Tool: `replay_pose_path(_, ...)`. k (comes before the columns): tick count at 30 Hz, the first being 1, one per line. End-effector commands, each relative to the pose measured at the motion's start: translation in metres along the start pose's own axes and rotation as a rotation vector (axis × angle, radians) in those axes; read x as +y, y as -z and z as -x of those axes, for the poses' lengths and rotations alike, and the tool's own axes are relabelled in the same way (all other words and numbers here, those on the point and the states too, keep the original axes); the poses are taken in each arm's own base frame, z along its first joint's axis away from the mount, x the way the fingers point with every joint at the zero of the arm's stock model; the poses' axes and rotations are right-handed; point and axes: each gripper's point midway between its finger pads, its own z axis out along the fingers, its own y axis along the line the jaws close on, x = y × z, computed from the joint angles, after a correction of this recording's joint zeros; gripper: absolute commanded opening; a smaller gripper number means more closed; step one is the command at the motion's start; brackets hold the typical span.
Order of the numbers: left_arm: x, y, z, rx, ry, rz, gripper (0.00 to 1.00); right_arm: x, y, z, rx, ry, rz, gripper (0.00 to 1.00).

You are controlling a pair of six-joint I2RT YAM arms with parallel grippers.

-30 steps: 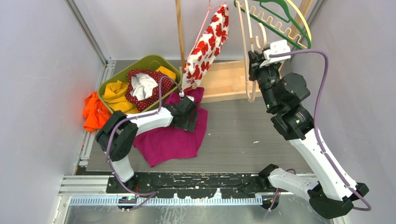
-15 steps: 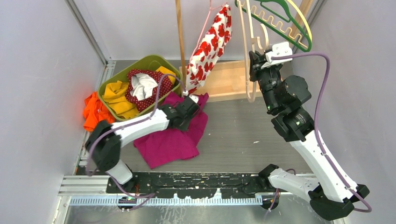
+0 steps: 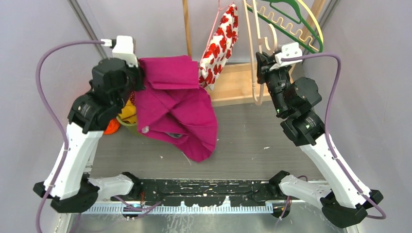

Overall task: Remove the skirt from the hanger
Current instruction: Place the skirt in the bin.

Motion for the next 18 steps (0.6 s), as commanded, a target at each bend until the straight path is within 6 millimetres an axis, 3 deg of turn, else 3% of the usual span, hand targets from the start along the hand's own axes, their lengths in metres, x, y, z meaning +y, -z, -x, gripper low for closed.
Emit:
replay_pose_path(1, 0.045, -0.015, 0.038, -0.058, -0.057, 0.125, 0.0, -0.002, -0.002, 0.033, -0.103, -0.045, -0.003, 0.01)
replay_pose_path(5, 0.079, -0.007, 0.12, -0.245, -0.046, 0.221, 0.0, -0.002, -0.004, 0.039, -0.111, -0.043, -0.003, 0.01)
replay_pose_path(10, 0.09, 0.027, 0.205, -0.483, -0.032, 0.249, 0.0, -0.003, -0.007, 0.048, -0.129, -0.032, -0.009, 0.01)
replay_pose_path(13, 0.094, 0.049, 0.234, -0.612, -0.01, 0.26, 0.0, -0.004, -0.008, 0.051, -0.135, -0.023, -0.01, 0.01)
replay_pose_path(14, 0.099, 0.066, 0.243, -0.665, 0.001, 0.278, 0.0, -0.004, -0.009, 0.052, -0.137, -0.019, -0.011, 0.01)
replay_pose_path(16, 0.108, 0.083, 0.252, -0.742, 0.008, 0.322, 0.0, -0.005, -0.009, 0.052, -0.135, -0.013, -0.012, 0.01)
replay_pose_path(18, 0.118, 0.084, 0.25, -0.764, 0.003, 0.383, 0.0, -0.005, -0.009, 0.05, -0.132, -0.01, -0.014, 0.01)
